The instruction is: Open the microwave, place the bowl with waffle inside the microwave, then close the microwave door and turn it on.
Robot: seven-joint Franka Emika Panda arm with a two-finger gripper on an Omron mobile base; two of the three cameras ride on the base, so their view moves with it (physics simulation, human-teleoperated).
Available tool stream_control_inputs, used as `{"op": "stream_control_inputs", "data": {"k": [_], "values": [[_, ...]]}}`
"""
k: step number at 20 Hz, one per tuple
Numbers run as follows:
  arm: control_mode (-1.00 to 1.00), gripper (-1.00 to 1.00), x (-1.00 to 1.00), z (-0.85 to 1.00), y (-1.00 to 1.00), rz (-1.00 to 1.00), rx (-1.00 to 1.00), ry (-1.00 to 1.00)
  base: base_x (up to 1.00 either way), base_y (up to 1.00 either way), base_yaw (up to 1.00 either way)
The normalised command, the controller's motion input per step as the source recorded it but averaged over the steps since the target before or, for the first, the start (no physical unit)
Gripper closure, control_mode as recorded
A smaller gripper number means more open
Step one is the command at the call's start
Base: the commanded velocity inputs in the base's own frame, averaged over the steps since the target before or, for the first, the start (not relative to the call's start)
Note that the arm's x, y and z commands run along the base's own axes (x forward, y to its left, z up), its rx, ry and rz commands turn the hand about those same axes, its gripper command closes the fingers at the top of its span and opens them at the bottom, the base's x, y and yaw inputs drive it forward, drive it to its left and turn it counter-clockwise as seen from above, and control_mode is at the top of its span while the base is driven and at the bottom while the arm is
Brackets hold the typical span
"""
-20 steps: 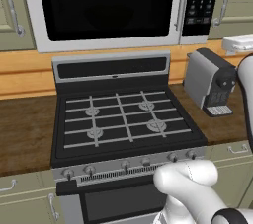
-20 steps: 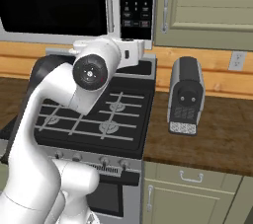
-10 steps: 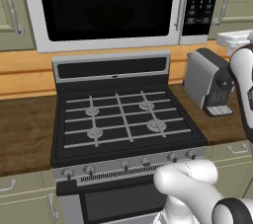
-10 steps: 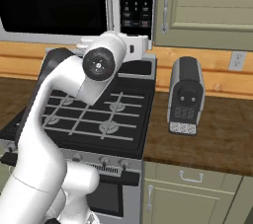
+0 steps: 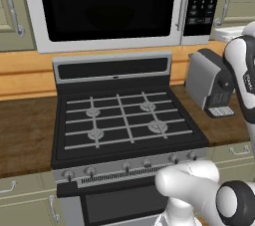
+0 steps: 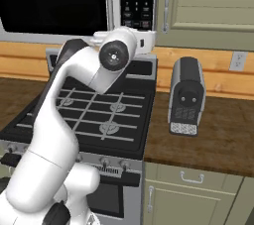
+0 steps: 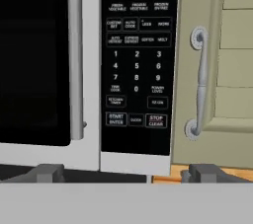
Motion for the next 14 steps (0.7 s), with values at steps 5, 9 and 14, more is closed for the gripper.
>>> {"op": "stream_control_inputs", "data": {"k": [5,9,14], "values": [[-1.0,-1.0,0.38,0.0,0.0,0.0,0.0,0.0,0.0,0.0,0.0],[-1.0,-1.0,0.31,0.0,0.0,-0.01,0.0,0.0,0.0,0.0,0.0],[-1.0,-1.0,0.29,0.0,0.0,-0.07,0.0,0.0,0.0,0.0,0.0]]}}
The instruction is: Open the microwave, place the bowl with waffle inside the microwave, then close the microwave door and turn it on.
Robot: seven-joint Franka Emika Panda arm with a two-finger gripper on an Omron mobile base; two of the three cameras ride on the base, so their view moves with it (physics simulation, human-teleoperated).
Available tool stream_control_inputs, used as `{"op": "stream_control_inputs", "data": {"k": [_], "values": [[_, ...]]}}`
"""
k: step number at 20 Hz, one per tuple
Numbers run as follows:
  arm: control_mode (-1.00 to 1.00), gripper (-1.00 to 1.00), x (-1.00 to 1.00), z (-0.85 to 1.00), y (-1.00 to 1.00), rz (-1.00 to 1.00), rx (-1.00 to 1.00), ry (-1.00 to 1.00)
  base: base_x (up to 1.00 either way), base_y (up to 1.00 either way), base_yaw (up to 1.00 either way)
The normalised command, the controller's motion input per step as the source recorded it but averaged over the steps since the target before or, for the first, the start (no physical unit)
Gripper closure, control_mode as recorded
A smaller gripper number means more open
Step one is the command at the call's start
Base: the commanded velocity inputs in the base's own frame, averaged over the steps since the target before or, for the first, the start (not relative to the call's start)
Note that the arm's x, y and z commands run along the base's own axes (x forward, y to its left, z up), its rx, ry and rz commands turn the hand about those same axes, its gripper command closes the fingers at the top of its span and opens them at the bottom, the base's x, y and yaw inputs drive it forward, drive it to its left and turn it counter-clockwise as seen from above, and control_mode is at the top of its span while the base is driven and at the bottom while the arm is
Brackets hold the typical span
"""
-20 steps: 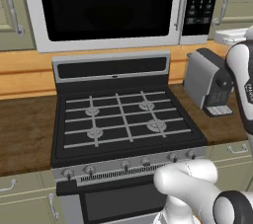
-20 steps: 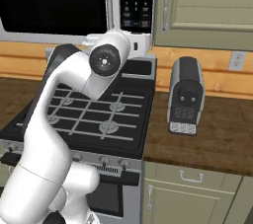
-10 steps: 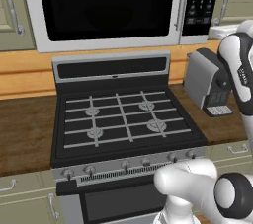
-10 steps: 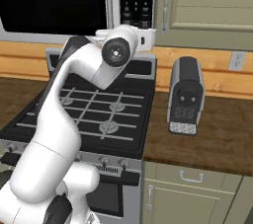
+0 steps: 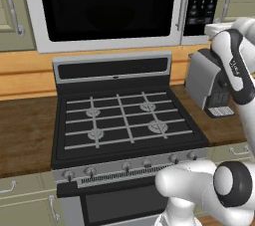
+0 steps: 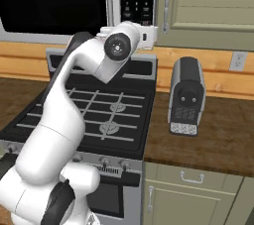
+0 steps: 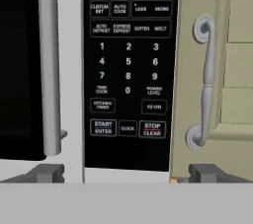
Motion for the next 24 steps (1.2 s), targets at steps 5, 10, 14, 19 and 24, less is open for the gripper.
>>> {"op": "stream_control_inputs", "data": {"k": [5,10,14,19,24], "values": [[-1.0,-1.0,0.32,0.0,-0.02,-0.12,0.0,0.0,0.0,0.0,0.0],[-1.0,-1.0,0.35,0.0,-0.1,-0.03,0.0,0.0,0.0,0.0,0.0],[-1.0,-1.0,0.3,0.0,-0.13,0.0,0.0,0.0,0.0,0.0,0.0],[-1.0,-1.0,0.13,-0.02,-0.32,0.01,0.0,-0.01,0.0,0.0,0.0],[-1.0,-1.0,0.08,0.0,-0.04,0.0,0.0,0.0,0.0,0.0,0.0]]}}
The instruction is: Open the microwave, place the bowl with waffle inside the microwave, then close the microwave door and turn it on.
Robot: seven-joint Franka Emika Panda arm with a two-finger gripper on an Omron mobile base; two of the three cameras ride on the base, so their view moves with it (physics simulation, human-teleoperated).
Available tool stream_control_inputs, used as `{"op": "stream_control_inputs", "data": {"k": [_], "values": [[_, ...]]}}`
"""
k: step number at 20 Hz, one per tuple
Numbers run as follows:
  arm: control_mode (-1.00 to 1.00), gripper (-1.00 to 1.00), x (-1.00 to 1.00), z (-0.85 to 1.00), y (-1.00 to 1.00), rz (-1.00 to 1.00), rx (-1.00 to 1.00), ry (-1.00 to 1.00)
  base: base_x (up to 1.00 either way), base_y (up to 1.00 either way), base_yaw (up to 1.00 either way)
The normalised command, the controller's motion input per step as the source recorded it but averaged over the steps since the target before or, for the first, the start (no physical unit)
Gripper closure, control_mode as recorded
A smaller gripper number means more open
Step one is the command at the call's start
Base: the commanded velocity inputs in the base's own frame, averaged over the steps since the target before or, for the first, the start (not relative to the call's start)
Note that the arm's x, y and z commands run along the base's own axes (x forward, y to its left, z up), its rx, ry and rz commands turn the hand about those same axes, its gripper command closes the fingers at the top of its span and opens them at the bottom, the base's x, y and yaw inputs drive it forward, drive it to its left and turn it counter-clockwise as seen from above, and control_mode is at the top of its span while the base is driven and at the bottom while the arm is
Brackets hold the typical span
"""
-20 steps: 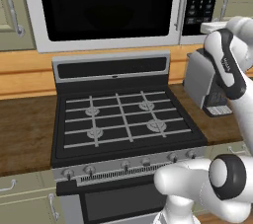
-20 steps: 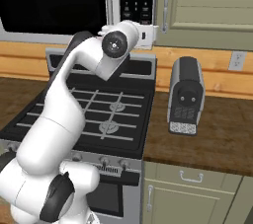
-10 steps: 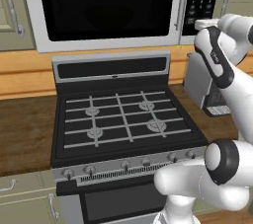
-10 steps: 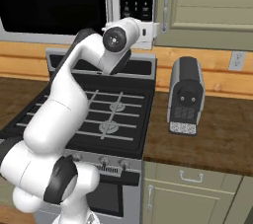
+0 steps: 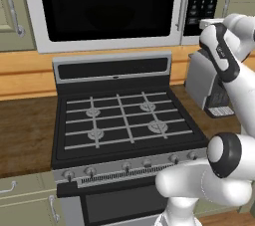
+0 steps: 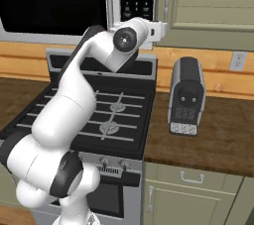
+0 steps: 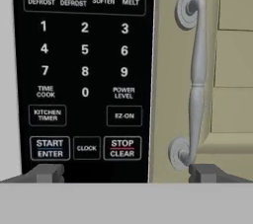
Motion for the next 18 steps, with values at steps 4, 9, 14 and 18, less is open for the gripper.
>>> {"op": "stream_control_inputs", "data": {"k": [4,9,14,18], "values": [[-1.0,-1.0,0.17,0.0,0.0,0.0,0.0,0.0,0.0,0.0,0.0],[-1.0,-1.0,0.25,0.0,0.0,0.0,0.0,0.0,0.0,0.0,0.0],[-1.0,-1.0,0.15,0.0,0.03,0.0,0.0,0.0,0.0,0.0,0.0],[-1.0,-1.0,0.06,0.0,0.11,0.0,0.0,0.0,0.0,0.0,0.0]]}}
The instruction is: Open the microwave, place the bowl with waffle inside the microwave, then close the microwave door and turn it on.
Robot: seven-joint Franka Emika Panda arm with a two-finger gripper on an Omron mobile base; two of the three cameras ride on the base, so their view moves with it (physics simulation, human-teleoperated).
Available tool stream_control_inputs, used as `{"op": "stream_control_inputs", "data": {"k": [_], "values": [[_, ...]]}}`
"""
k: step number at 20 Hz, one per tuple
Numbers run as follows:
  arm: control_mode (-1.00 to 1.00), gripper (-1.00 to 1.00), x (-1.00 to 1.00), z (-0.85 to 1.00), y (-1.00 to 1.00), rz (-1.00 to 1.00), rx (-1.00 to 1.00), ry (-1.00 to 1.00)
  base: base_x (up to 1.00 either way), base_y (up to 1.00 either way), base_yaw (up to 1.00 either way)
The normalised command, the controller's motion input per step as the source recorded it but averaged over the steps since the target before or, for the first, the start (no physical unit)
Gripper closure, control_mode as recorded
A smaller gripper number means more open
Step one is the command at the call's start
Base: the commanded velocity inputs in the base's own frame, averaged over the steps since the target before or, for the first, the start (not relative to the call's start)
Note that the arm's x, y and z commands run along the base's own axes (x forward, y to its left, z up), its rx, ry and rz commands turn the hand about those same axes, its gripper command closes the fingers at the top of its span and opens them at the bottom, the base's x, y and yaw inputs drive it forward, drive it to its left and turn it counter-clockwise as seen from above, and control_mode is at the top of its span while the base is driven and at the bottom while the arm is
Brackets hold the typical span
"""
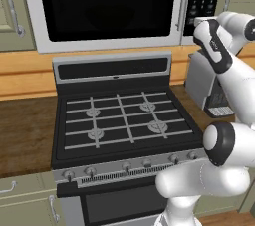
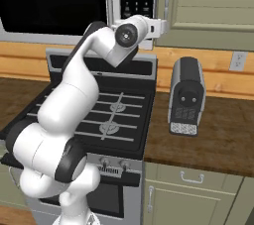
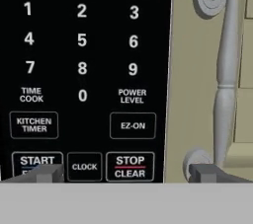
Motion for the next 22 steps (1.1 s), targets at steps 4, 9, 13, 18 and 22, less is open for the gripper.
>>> {"op": "stream_control_inputs", "data": {"k": [4,9,13,18,22], "values": [[-1.0,-1.0,0.12,0.0,0.08,0.0,0.0,0.0,0.0,0.0,0.0],[-1.0,-1.0,0.14,0.0,0.02,0.0,0.0,0.0,0.0,0.0,0.0],[-1.0,-1.0,0.11,0.0,0.03,0.0,0.0,0.0,0.0,0.0,0.0],[-1.0,-1.0,0.08,0.0,0.05,0.0,0.0,0.0,0.0,0.0,0.0],[-1.0,-1.0,0.0,-0.09,0.06,0.0,0.0,0.0,0.0,0.0,0.0]]}}
